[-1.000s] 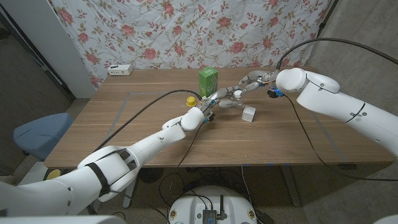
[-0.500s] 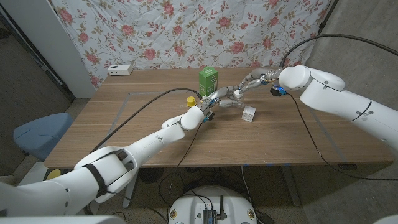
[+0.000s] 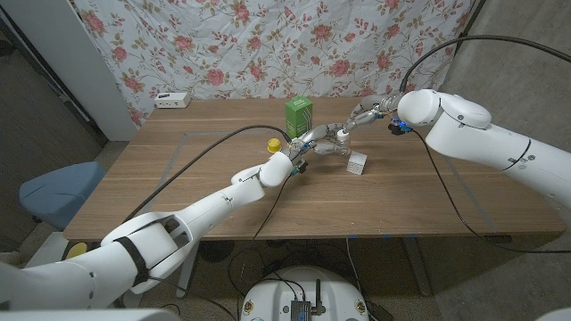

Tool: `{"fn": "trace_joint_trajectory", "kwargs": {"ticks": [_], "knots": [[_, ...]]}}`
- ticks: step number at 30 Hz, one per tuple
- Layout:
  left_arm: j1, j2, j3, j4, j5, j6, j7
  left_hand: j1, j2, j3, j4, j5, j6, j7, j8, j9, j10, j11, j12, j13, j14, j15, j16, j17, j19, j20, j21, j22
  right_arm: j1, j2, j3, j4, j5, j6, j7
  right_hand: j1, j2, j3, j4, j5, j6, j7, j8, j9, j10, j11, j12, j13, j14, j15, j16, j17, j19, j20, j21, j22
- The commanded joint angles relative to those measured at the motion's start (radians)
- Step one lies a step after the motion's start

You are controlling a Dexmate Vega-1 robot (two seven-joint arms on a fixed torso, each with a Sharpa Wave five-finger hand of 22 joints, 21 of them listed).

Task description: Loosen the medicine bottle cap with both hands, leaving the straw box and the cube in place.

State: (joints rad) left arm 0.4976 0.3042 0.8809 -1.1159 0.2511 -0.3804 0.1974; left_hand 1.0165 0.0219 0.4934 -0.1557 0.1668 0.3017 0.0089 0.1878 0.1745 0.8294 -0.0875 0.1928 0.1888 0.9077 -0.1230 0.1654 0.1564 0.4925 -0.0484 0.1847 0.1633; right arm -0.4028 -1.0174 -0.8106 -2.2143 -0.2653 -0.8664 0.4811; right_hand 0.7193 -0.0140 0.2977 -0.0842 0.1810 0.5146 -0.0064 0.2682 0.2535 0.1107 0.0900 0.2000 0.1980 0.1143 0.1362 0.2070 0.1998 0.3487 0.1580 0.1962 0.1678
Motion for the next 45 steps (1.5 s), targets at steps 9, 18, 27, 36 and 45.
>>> {"fn": "trace_joint_trajectory", "kwargs": {"ticks": [9, 18, 27, 36, 45], "knots": [[0.014, 0.026, -0.001, -0.063, 0.031, 0.041, 0.002, 0.002, 0.003, 0.012, 0.001, 0.007, 0.009, 0.001, 0.0, 0.003, 0.071, -0.049, 0.006, 0.001, 0.013, -0.08, 0.008, 0.004, -0.001, -0.019, 0.001, 0.002, 0.116, 0.039, -0.141, -0.014, -0.246, -0.048, 0.203, -0.009, -0.008, -0.008, -0.007, -0.003, 0.014, 0.002, 0.01, 0.004, 0.013, 0.004, 0.008, 0.003, 0.014, 0.004, 0.008, 0.001, 0.013, 0.003, 0.004, 0.003], [0.015, 0.026, -0.003, -0.063, 0.03, 0.041, 0.002, 0.001, 0.003, 0.015, 0.002, 0.008, 0.008, 0.002, -0.001, 0.003, 0.069, -0.049, 0.004, 0.001, 0.012, -0.081, 0.007, 0.003, -0.002, -0.018, 0.001, 0.002, 0.111, 0.067, -0.144, 0.003, -0.312, -0.032, 0.254, -0.019, -0.014, -0.013, -0.006, -0.004, 0.015, 0.004, 0.011, 0.005, 0.013, 0.005, 0.007, 0.003, 0.014, 0.006, 0.007, 0.001, 0.013, 0.004, 0.003, 0.003], [0.021, 0.027, -0.006, -0.068, 0.027, 0.045, 0.004, -0.002, 0.004, 0.017, 0.003, 0.008, 0.008, 0.001, 0.0, 0.003, 0.067, -0.049, 0.003, 0.001, 0.012, -0.08, 0.007, 0.003, -0.002, -0.018, 0.001, 0.002, 0.077, 0.09, -0.13, 0.013, -0.375, -0.016, 0.248, -0.039, -0.025, -0.024, -0.004, -0.005, 0.043, 0.002, 0.022, 0.008, 0.021, 0.005, 0.009, 0.004, 0.025, 0.005, 0.01, 0.001, 0.024, 0.004, 0.004, 0.003], [0.017, 0.025, -0.006, -0.058, 0.023, 0.038, 0.0, -0.005, 0.002, 0.018, 0.004, 0.007, 0.007, 0.0, -0.001, 0.003, 0.066, -0.048, 0.003, 0.001, 0.014, -0.077, 0.007, 0.003, -0.002, -0.018, 0.001, 0.002, 0.051, 0.116, -0.116, 0.032, -0.41, 0.0, 0.265, -0.029, -0.026, -0.021, -0.016, -0.002, 0.067, 0.003, 0.032, 0.011, 0.03, 0.001, 0.01, 0.004, 0.039, 0.001, 0.013, -0.001, 0.038, -0.006, 0.007, 0.003], [0.006, 0.018, -0.004, -0.035, 0.019, 0.02, -0.002, -0.007, 0.001, 0.019, 0.004, 0.007, 0.008, 0.0, 0.0, 0.003, 0.067, -0.048, 0.003, 0.002, 0.013, -0.077, 0.006, 0.003, -0.002, -0.018, 0.001, 0.002, 0.033, 0.137, -0.102, 0.05, -0.437, 0.004, 0.266, -0.014, -0.019, -0.013, -0.027, 0.0, 0.085, -0.002, 0.04, 0.014, 0.038, -0.001, 0.011, 0.004, 0.047, -0.002, 0.013, -0.002, 0.043, -0.012, 0.006, 0.003]]}}
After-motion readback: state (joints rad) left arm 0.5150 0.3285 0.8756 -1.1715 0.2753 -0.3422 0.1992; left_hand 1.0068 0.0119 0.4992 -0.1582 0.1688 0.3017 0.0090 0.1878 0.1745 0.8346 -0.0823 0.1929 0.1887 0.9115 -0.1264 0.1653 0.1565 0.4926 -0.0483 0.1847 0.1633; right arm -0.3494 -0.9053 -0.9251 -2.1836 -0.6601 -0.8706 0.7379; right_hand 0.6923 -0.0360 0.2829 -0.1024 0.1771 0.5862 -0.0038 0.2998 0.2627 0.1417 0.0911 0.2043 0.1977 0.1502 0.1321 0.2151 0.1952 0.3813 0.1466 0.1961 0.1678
